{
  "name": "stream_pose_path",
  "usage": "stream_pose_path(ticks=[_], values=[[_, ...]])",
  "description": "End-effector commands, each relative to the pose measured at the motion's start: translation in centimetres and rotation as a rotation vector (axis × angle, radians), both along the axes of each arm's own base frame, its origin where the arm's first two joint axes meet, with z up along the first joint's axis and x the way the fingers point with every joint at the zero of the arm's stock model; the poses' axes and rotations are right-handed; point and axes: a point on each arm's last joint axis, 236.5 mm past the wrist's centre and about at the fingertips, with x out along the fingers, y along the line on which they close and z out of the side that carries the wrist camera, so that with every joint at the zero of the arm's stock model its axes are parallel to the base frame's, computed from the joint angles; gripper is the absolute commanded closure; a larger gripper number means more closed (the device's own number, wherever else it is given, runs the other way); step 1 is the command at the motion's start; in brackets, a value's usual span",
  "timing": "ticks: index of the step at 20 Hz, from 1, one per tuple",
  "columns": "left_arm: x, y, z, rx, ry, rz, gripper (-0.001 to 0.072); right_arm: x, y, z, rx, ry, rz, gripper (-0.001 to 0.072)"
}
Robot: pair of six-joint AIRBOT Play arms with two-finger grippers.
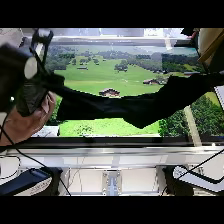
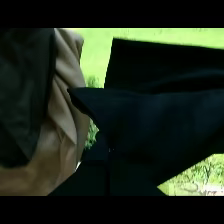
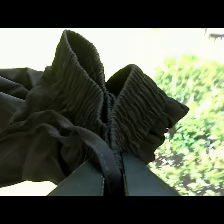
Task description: Fold the clothes and pants, and hang the long-sleeved shirts on hangers.
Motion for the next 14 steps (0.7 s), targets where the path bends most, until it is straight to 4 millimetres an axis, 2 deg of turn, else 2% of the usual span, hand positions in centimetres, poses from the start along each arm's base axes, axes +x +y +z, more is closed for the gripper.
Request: stream_pose_path(ticks=[1, 2, 4, 6, 8, 11, 14], values=[[-7.1, 2.6, -8.2, 0.003, 0.153, 0.142, 0.0702, -1.0, -1.5, -3.8, 0.005, 0.124, -0.078, 0.0678], [-8.7, 3.3, -10.0, 0.003, 0.170, 0.171, 0.0702, -1.3, -2.1, -4.8, -0.005, 0.157, -0.098, 0.0678], [-11.1, 4.3, -12.4, 0.007, 0.194, 0.198, 0.0703, -2.1, -3.2, -6.4, -0.026, 0.212, -0.131, 0.0678], [-12.3, 4.7, -13.6, 0.009, 0.208, 0.192, 0.0703, -2.9, -3.7, -7.5, -0.018, 0.241, -0.150, 0.0678], [-12.5, 4.8, -14.4, 0.007, 0.211, 0.197, 0.0703, -4.1, -4.5, -8.8, -0.001, 0.276, -0.178, 0.0678], [-11.7, 4.7, -15.7, 0.012, 0.178, 0.166, 0.0703, -6.1, -6.0, -11.7, 0.028, 0.325, -0.239, 0.0678], [-12.1, 6.1, -17.2, 0.032, 0.186, 0.218, 0.0703, -7.5, -7.6, -14.5, 0.042, 0.337, -0.299, 0.0678]])
